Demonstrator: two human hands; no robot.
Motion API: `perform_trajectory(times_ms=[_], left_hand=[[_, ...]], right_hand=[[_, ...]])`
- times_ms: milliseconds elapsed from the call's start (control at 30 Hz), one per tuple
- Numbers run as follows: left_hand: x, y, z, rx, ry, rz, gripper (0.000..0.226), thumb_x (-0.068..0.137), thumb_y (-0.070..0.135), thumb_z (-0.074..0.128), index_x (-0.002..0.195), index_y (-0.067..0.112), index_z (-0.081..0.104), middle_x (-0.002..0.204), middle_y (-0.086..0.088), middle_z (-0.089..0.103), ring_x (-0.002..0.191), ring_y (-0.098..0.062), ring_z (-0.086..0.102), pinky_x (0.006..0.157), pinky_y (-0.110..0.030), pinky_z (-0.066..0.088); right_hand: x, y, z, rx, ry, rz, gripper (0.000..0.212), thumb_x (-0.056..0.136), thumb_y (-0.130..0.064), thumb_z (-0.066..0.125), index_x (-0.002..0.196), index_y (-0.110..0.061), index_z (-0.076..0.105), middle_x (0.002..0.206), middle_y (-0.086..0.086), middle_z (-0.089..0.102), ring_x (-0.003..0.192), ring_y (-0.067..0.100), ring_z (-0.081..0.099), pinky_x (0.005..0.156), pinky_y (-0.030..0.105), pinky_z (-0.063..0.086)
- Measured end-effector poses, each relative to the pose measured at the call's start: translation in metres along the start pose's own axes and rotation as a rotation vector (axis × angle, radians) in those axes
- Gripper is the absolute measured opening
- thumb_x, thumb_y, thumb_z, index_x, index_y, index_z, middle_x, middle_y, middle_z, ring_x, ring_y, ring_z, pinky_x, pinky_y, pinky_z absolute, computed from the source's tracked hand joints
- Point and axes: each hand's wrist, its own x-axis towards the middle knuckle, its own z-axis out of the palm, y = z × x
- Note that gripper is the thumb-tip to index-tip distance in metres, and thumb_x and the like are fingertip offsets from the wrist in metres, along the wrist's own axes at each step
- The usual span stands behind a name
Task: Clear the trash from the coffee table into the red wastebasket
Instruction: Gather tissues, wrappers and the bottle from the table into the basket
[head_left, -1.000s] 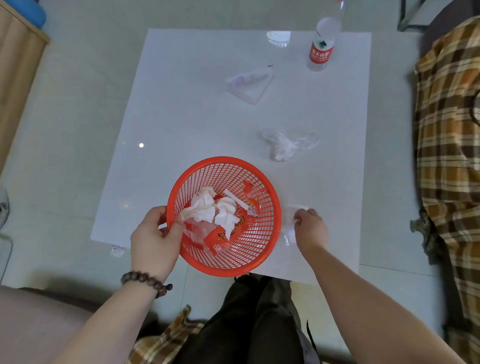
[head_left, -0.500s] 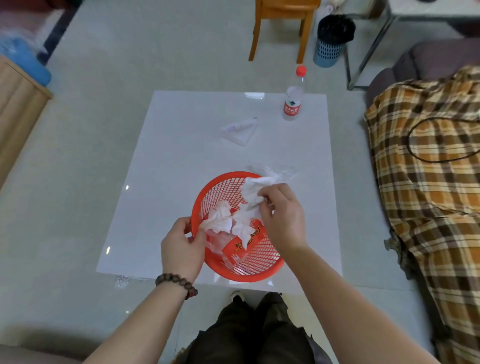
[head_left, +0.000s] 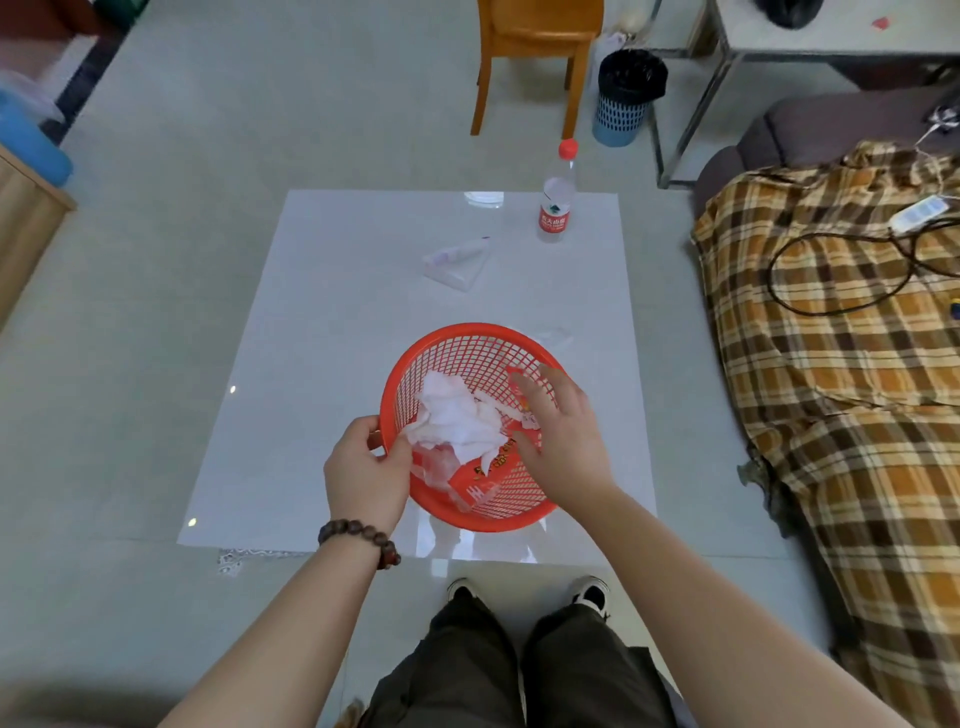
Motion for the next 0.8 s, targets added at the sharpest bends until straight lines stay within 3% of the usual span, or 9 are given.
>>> perform_trajectory(times_ms=[100,167,233,300,367,467,533,667,800], left_hand=[[-0.002,0.008,0.008,-0.014,0.015,0.003,0.014,0.087,0.021,0.062,0.100,0.016,0.065,0.092,0.004,0.064,0.087,-0.016,0.060,0.063,-0.021,0.043],[-0.005,0.015,0.016,-0.020,0.020,-0.002,0.013,0.088,0.021,0.061,0.100,0.017,0.064,0.092,0.003,0.063,0.088,-0.017,0.060,0.060,-0.020,0.043],[-0.013,0.023,0.027,-0.028,0.031,-0.020,0.012,0.088,0.022,0.061,0.100,0.018,0.064,0.093,0.002,0.063,0.089,-0.018,0.060,0.064,-0.024,0.045],[-0.023,0.032,0.042,-0.036,0.041,-0.038,0.012,0.088,0.022,0.061,0.099,0.020,0.063,0.093,0.002,0.063,0.090,-0.019,0.060,0.069,-0.027,0.047],[-0.035,0.043,0.061,-0.026,0.055,-0.047,0.015,0.087,0.023,0.061,0.101,0.018,0.064,0.094,0.002,0.063,0.090,-0.019,0.060,0.070,-0.027,0.047],[-0.057,0.061,0.096,-0.014,0.085,-0.060,0.019,0.087,0.025,0.062,0.103,0.015,0.064,0.095,0.001,0.063,0.090,-0.018,0.058,0.072,-0.030,0.047],[-0.077,0.075,0.123,-0.014,0.124,-0.078,0.017,0.087,0.026,0.062,0.101,0.017,0.064,0.095,0.001,0.062,0.090,-0.019,0.058,0.072,-0.032,0.049],[-0.123,0.095,0.175,-0.017,0.238,-0.159,0.012,0.084,0.021,0.062,0.096,0.020,0.063,0.093,-0.003,0.065,0.086,-0.022,0.061,0.074,-0.037,0.052],[-0.150,0.111,0.210,-0.044,0.263,-0.272,0.021,0.084,0.022,0.061,0.103,0.014,0.065,0.098,-0.010,0.068,0.086,-0.031,0.066,0.076,-0.049,0.056]], right_hand=[[-0.009,0.029,-0.011,-0.058,-0.001,0.148,0.068,0.086,-0.029,0.057,0.145,-0.029,0.023,0.155,0.007,0.022,0.142,0.028,0.017,0.114,0.048,0.022],[-0.012,0.049,-0.017,0.065,-0.052,0.257,0.071,0.087,-0.032,0.056,0.145,-0.032,0.016,0.153,0.004,0.024,0.139,0.026,0.024,0.109,0.046,0.032],[-0.013,0.066,-0.024,0.274,-0.082,0.328,0.069,0.088,-0.030,0.055,0.144,-0.034,0.015,0.141,0.001,0.039,0.124,0.021,0.045,0.089,0.029,0.046],[-0.014,0.082,-0.032,0.406,-0.101,0.345,0.060,0.090,-0.027,0.053,0.140,-0.037,0.021,0.116,-0.010,0.053,0.100,0.008,0.057,0.065,0.007,0.044],[-0.015,0.103,-0.041,0.468,-0.109,0.330,0.053,0.091,-0.023,0.050,0.134,-0.042,0.026,0.096,-0.026,0.053,0.083,-0.001,0.059,0.046,0.002,0.040],[-0.014,0.143,-0.062,0.572,-0.149,0.323,0.053,0.090,-0.017,0.049,0.123,-0.054,0.030,0.090,-0.031,0.053,0.079,-0.020,0.056,0.045,0.001,0.040],[-0.014,0.176,-0.079,0.589,-0.191,0.296,0.057,0.089,-0.014,0.050,0.129,-0.049,0.030,0.091,-0.032,0.054,0.079,-0.025,0.052,0.048,0.000,0.041],[-0.010,0.239,-0.114,0.563,-0.269,0.219,0.064,0.084,-0.011,0.049,0.137,-0.041,0.029,0.093,-0.032,0.054,0.077,-0.023,0.053,0.056,-0.005,0.037],[0.007,0.273,-0.146,0.539,-0.381,0.157,0.062,0.086,-0.018,0.047,0.137,-0.045,0.026,0.092,-0.023,0.058,0.072,-0.014,0.056,0.051,0.000,0.038]])
